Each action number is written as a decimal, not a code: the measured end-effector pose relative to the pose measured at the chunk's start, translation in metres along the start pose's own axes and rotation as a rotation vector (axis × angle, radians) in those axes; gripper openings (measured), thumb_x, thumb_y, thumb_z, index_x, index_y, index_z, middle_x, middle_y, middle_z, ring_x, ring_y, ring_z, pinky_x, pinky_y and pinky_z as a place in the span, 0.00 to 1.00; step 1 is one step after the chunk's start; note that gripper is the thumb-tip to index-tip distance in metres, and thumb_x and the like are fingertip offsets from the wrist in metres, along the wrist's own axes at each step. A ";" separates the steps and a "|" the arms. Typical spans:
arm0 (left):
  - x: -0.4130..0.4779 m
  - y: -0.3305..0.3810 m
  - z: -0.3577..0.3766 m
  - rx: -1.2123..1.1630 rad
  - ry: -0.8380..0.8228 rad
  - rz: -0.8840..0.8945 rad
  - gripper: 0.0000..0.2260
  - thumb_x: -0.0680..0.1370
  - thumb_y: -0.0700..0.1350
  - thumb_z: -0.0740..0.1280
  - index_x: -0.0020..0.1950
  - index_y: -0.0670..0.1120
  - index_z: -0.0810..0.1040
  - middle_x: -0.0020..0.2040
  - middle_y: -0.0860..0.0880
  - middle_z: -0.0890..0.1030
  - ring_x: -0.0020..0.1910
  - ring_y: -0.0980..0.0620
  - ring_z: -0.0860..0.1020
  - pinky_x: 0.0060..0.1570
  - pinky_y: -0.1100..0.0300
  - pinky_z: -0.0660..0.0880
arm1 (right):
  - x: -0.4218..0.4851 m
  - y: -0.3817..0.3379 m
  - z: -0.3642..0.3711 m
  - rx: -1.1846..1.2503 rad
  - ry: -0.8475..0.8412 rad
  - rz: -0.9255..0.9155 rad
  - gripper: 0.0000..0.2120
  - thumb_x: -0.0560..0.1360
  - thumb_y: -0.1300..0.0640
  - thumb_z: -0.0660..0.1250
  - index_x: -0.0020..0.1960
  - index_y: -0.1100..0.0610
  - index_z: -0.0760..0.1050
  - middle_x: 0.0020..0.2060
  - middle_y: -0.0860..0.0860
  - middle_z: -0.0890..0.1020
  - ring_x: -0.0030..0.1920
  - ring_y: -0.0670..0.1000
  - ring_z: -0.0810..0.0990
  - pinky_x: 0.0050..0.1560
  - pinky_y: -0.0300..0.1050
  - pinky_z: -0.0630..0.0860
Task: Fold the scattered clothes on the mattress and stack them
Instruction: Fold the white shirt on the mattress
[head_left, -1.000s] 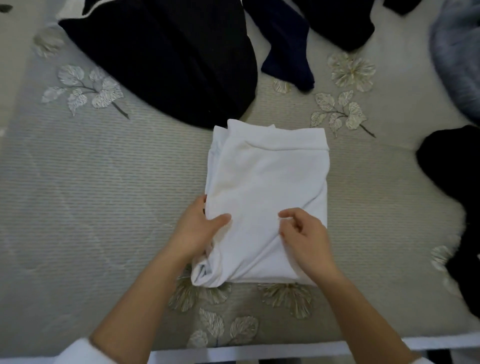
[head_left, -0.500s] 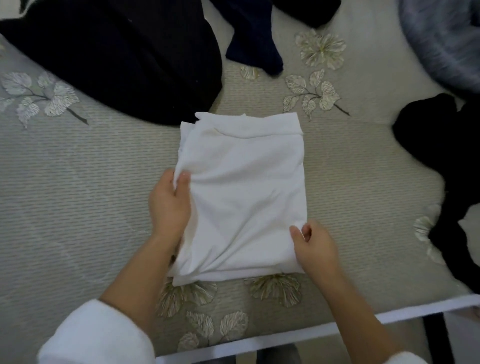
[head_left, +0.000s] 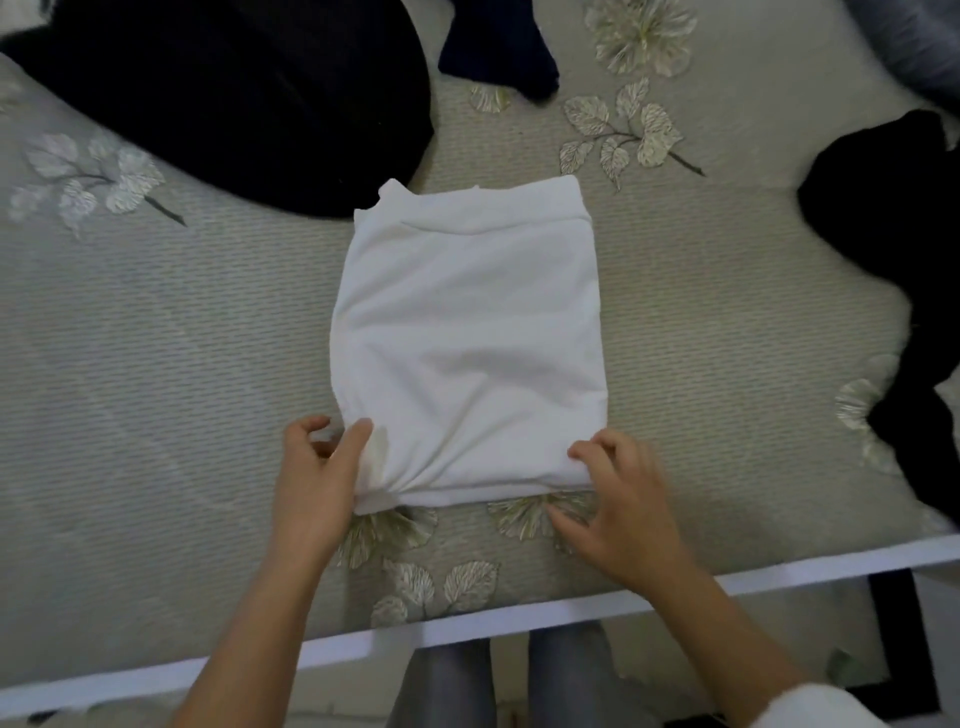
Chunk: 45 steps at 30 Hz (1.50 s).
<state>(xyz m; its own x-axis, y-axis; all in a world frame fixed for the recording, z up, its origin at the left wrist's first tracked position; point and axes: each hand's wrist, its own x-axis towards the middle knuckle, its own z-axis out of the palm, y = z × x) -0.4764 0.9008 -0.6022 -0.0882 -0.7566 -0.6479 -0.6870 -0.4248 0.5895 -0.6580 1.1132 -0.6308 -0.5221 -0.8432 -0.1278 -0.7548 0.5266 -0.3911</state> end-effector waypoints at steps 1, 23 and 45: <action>-0.009 -0.004 0.002 0.022 0.008 0.009 0.23 0.75 0.55 0.69 0.65 0.48 0.67 0.54 0.50 0.74 0.50 0.49 0.75 0.46 0.55 0.70 | -0.003 0.003 0.003 -0.049 0.001 -0.006 0.25 0.64 0.46 0.73 0.56 0.54 0.71 0.52 0.53 0.71 0.51 0.52 0.68 0.49 0.52 0.73; -0.043 -0.044 0.037 -0.768 -0.075 -0.528 0.10 0.76 0.52 0.66 0.53 0.48 0.75 0.48 0.44 0.79 0.47 0.47 0.78 0.46 0.52 0.78 | 0.028 0.017 -0.011 0.853 -0.121 0.783 0.16 0.74 0.52 0.70 0.57 0.57 0.71 0.46 0.46 0.78 0.45 0.44 0.78 0.41 0.34 0.74; -0.020 -0.048 0.022 0.183 0.489 0.375 0.30 0.80 0.48 0.62 0.77 0.43 0.51 0.78 0.42 0.49 0.77 0.45 0.46 0.72 0.51 0.44 | 0.025 -0.091 0.020 0.313 -0.125 -0.161 0.15 0.76 0.53 0.58 0.53 0.59 0.79 0.46 0.53 0.82 0.47 0.52 0.80 0.48 0.48 0.77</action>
<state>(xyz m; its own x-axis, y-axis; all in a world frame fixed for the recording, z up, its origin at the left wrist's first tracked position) -0.4580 0.9470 -0.6284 -0.0370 -0.9950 -0.0930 -0.7892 -0.0280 0.6134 -0.5951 1.0419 -0.6166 -0.3395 -0.9294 -0.1451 -0.6553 0.3443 -0.6723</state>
